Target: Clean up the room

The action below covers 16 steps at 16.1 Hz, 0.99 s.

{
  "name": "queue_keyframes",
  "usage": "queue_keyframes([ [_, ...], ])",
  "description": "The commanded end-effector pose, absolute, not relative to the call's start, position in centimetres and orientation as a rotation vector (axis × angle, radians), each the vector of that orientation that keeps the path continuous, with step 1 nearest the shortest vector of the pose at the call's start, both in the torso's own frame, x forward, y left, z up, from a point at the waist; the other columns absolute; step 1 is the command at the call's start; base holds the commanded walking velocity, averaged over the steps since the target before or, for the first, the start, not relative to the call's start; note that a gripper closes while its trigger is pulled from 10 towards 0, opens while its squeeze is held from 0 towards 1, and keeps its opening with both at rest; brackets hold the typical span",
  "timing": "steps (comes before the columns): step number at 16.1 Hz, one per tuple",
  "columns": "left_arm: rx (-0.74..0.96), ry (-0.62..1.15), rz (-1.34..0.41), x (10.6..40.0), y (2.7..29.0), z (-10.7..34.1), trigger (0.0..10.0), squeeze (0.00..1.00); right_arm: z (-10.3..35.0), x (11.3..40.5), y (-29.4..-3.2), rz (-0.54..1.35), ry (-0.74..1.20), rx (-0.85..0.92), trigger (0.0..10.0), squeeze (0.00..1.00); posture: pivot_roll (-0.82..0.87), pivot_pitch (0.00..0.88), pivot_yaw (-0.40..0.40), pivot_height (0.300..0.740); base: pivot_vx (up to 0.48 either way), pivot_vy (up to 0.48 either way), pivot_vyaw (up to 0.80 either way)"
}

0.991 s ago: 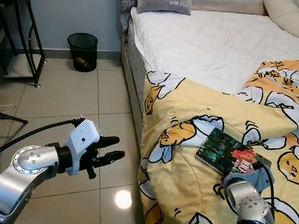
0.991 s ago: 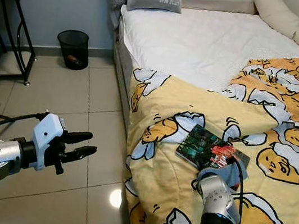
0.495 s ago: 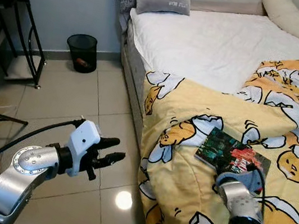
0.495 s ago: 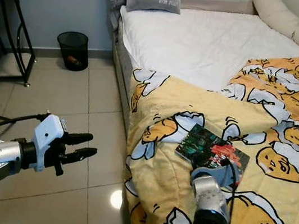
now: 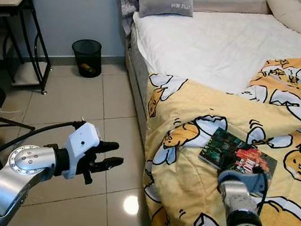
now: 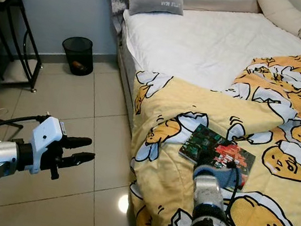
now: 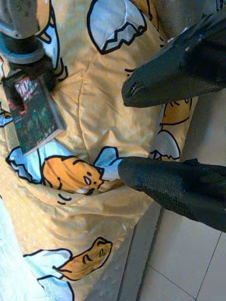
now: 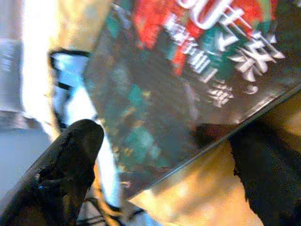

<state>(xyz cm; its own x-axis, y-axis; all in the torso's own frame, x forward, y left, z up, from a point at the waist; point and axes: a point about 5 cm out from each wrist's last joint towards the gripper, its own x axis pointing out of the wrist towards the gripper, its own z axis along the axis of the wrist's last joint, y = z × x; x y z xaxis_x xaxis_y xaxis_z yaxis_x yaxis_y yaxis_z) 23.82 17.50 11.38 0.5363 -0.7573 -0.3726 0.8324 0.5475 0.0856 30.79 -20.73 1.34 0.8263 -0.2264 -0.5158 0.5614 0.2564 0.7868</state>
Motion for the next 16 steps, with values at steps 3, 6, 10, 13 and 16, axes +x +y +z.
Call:
queue_keyframes([
  [3, 0.269, 0.297, -0.972, 23.6, 16.9, 11.6, 10.0, 0.0, 4.3, 33.1, -20.8, -0.412, 0.18, 1.244, 10.0, 0.0, 0.17, 0.0, 0.036, 0.74, 0.0, 0.0, 0.0],
  [6, 0.262, 0.295, -0.963, 23.5, 16.9, 11.5, 10.0, 0.0, 4.6, 33.5, -20.6, -0.39, 0.168, 1.249, 10.0, 0.0, 0.17, 0.0, 0.024, 0.74, 0.0, 0.0, 0.0],
  [10, 0.262, 0.294, -0.955, 23.6, 16.7, 11.5, 10.0, 0.0, 4.0, 33.2, -20.4, -0.461, 0.206, 1.241, 6.0, 0.0, 0.18, 0.0, 0.029, 0.74, 0.0, 0.0, 0.0],
  [13, 0.268, 0.292, -0.946, 23.9, 16.8, 11.6, 10.0, 0.0, 3.9, 33.0, -21.3, -0.583, 0.199, 1.224, 0.0, 0.0, 0.18, 0.0, 0.038, 0.74, 0.0, 0.0, 0.0],
  [16, 0.272, 0.288, -0.937, 24.2, 16.8, 11.6, 10.0, 0.0, 4.1, 33.0, -22.0, -0.625, 0.167, 1.236, 0.0, 0.0, 0.17, 0.0, 0.042, 0.74, 0.0, 0.0, 0.0],
])
